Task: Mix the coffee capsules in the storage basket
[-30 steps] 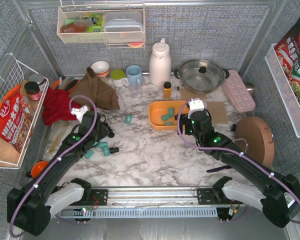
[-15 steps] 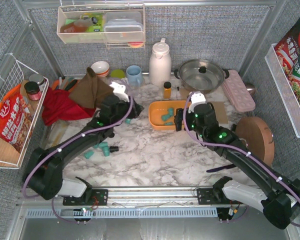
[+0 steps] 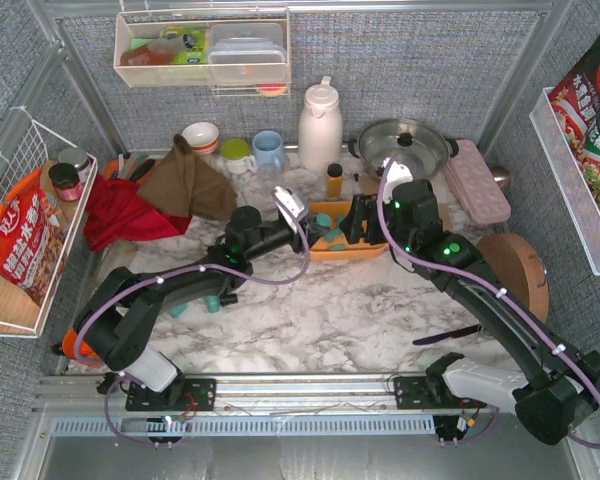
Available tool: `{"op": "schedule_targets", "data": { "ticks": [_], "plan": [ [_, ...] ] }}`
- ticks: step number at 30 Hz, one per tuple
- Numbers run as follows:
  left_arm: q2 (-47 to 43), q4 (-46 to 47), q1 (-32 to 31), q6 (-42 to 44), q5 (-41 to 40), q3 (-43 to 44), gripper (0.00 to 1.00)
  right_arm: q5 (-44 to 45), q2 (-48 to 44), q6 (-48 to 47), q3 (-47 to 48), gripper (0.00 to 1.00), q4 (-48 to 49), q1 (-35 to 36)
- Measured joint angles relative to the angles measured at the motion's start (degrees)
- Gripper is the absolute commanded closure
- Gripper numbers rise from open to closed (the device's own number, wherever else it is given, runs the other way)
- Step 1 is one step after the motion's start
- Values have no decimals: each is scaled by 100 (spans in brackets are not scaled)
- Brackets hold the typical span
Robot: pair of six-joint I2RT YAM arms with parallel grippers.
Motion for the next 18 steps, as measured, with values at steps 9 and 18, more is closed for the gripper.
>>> {"op": "schedule_targets", "data": {
  "ticks": [9, 18],
  "plan": [
    [164, 531, -330, 809, 245, -72, 49, -1121, 494, 448, 37, 35, 361, -205],
    [199, 728, -398, 1008, 251, -85, 49, -1565, 782, 647, 37, 40, 638, -273]
  ]
}}
